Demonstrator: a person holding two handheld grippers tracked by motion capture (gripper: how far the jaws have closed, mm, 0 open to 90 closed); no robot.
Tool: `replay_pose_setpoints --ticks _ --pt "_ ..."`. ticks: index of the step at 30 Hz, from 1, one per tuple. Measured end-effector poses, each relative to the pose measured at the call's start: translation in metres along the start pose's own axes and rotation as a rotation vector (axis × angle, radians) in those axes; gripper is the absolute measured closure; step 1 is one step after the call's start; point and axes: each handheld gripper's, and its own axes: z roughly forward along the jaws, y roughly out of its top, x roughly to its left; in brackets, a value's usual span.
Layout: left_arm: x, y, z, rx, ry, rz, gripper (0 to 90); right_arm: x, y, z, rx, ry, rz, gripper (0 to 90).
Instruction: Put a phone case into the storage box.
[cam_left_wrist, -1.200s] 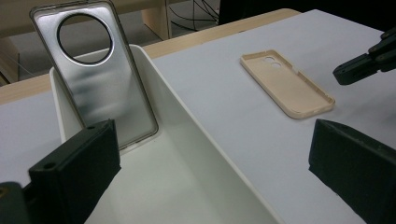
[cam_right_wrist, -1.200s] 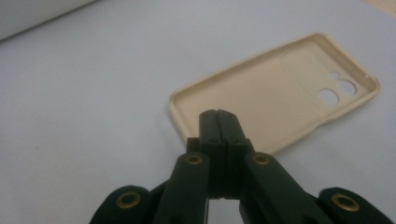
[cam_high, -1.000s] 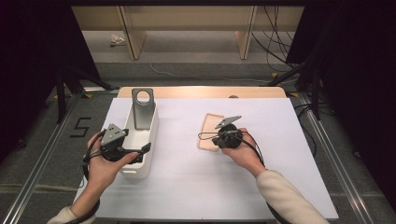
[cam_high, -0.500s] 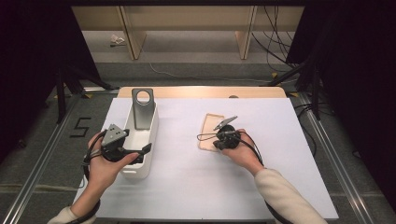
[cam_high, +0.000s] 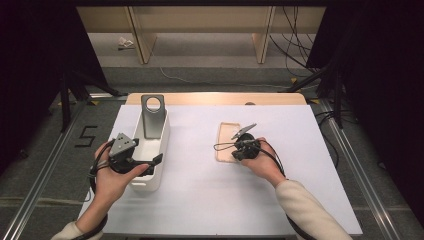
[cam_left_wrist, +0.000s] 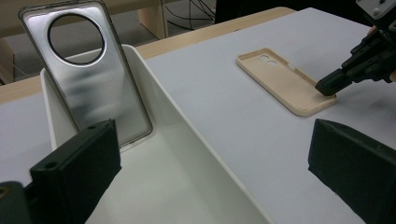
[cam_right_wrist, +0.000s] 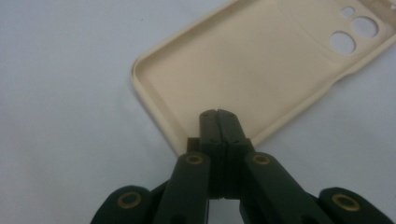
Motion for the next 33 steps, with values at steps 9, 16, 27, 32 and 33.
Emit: replay_pose_setpoints --ticks 9,16,27,32,33 --pt "0.000 0.000 0.001 -0.001 -0.003 0.003 1.8 -0.003 -0.001 -0.001 0.010 -0.005 0.001 90.0" --pt "0.000 0.000 0.000 -0.003 -0.003 0.002 2.0 -0.004 -0.003 0.000 0.008 0.004 0.003 87.5" --pt "-0.001 0.000 0.000 -0.001 -0.007 0.002 2.0 0.000 0.003 -0.010 -0.071 -0.014 -0.094 51.4" --pt "0.000 0.001 0.000 -0.003 -0.008 0.000 2.0 0.002 0.006 -0.016 -0.048 0.001 -0.195 38.6" --pt "0.000 0.001 0.000 -0.002 -0.008 0.000 2.0 0.002 0.006 -0.016 -0.042 -0.002 -0.206 37.5"
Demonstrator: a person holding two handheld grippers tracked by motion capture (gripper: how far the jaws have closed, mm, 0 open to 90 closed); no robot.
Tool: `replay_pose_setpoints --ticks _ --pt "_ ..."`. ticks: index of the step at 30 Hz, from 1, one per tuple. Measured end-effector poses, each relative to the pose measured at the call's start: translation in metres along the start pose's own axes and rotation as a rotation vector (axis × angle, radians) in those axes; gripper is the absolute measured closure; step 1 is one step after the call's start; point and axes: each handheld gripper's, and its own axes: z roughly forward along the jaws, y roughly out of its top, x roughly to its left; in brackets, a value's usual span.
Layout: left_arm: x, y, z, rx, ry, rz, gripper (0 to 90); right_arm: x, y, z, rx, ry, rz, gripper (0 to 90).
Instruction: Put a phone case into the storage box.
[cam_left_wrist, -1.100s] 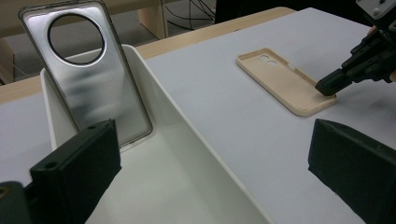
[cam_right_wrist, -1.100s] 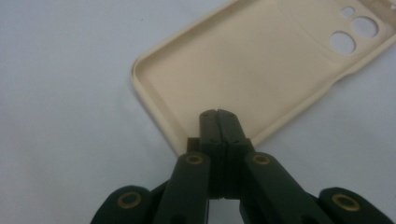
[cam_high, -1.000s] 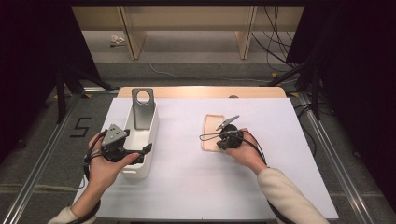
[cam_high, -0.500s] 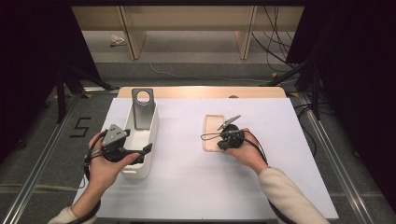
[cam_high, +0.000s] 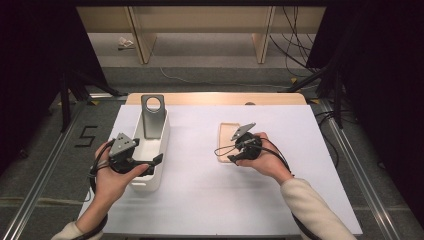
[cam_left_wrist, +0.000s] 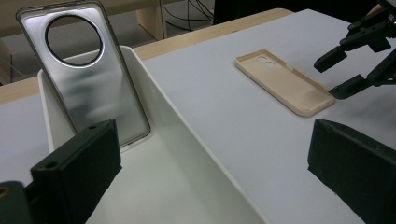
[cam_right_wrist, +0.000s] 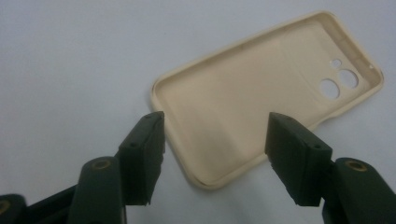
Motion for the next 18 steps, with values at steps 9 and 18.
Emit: replay_pose_setpoints --ticks 9,18 --pt "-0.002 0.000 0.001 -0.002 -0.006 -0.001 2.0 -0.001 0.004 -0.001 0.108 -0.012 -0.078 25.8" --pt "-0.001 0.001 0.000 -0.005 -0.006 -0.002 2.1 0.000 0.013 0.005 0.165 -0.012 -0.142 26.3"
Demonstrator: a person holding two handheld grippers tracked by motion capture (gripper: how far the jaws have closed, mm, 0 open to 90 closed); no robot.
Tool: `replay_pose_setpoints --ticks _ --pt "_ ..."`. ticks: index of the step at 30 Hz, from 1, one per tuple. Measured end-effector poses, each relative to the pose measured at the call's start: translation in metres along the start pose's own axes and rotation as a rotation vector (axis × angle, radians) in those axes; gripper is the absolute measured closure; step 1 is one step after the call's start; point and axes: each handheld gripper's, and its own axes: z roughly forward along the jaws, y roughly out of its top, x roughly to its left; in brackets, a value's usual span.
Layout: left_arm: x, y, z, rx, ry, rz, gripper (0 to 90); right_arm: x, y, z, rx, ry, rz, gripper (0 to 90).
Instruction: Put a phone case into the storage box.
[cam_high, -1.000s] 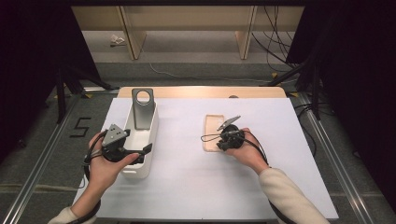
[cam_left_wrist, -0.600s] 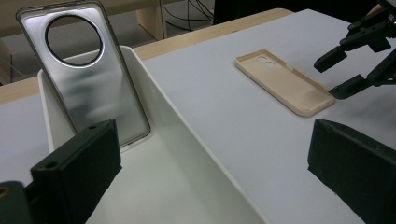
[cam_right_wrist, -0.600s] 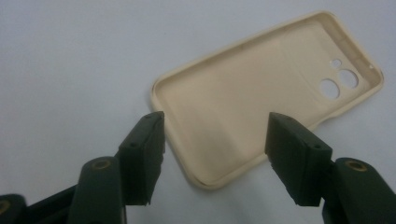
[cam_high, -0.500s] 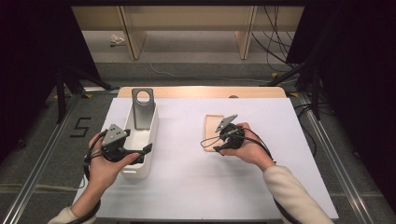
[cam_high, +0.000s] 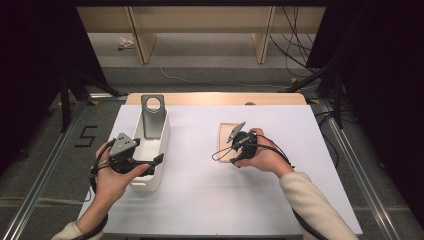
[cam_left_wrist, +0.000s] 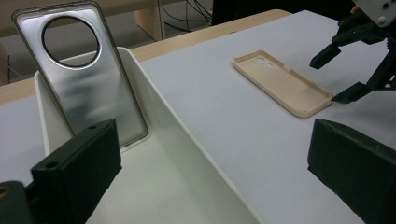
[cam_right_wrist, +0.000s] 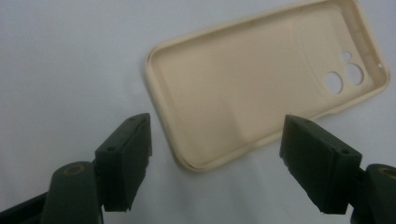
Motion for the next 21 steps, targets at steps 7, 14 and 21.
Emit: replay_pose_setpoints --ticks 7,14,21 --pt "0.000 0.000 0.000 0.000 -0.002 0.002 2.2 0.002 0.007 0.006 0.054 -0.002 -0.063 27.9" --pt "-0.001 0.000 0.001 0.002 -0.003 0.000 2.2 0.005 0.015 0.012 0.108 -0.008 -0.112 29.3" --pt "-0.001 -0.001 0.001 0.003 -0.004 0.001 2.2 0.006 0.019 0.017 0.145 -0.019 -0.144 29.8"
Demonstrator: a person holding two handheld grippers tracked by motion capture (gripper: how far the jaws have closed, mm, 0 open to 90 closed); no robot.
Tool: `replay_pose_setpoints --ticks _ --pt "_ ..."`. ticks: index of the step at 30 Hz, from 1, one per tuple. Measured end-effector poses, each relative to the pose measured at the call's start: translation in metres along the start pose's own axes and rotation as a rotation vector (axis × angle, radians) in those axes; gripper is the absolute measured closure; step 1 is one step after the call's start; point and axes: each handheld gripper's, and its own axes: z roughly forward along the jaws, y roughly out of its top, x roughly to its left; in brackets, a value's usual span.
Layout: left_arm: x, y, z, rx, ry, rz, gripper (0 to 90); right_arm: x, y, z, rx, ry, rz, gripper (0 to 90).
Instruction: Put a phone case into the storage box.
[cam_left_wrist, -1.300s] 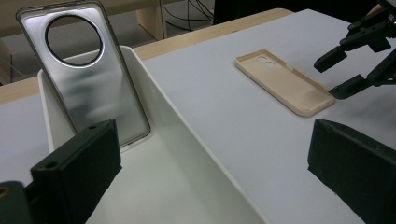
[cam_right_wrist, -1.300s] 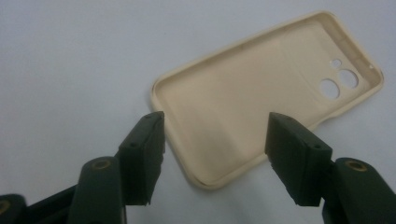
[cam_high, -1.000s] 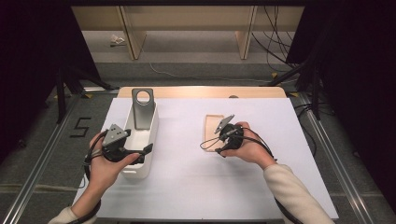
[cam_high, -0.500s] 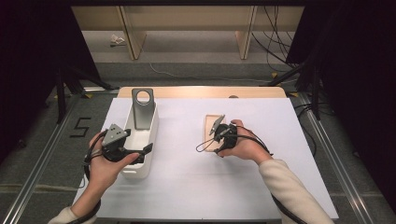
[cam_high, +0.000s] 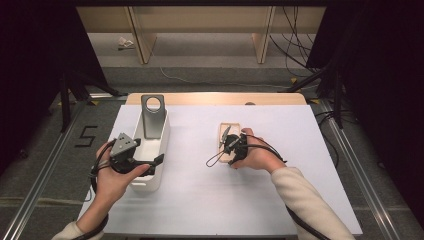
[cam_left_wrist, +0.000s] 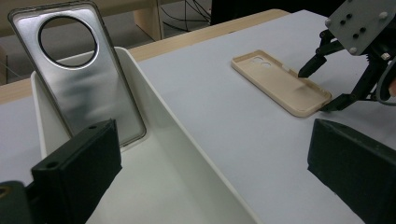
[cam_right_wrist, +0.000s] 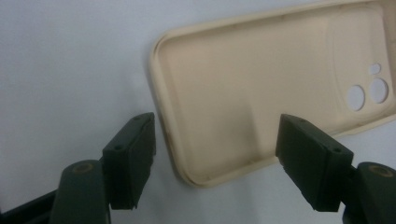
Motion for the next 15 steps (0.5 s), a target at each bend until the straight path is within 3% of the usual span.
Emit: replay_pose_setpoints --ticks 15 --pt "-0.001 -0.001 0.001 0.004 -0.006 0.002 2.1 0.001 0.012 0.003 0.061 -0.014 -0.076 30.4"
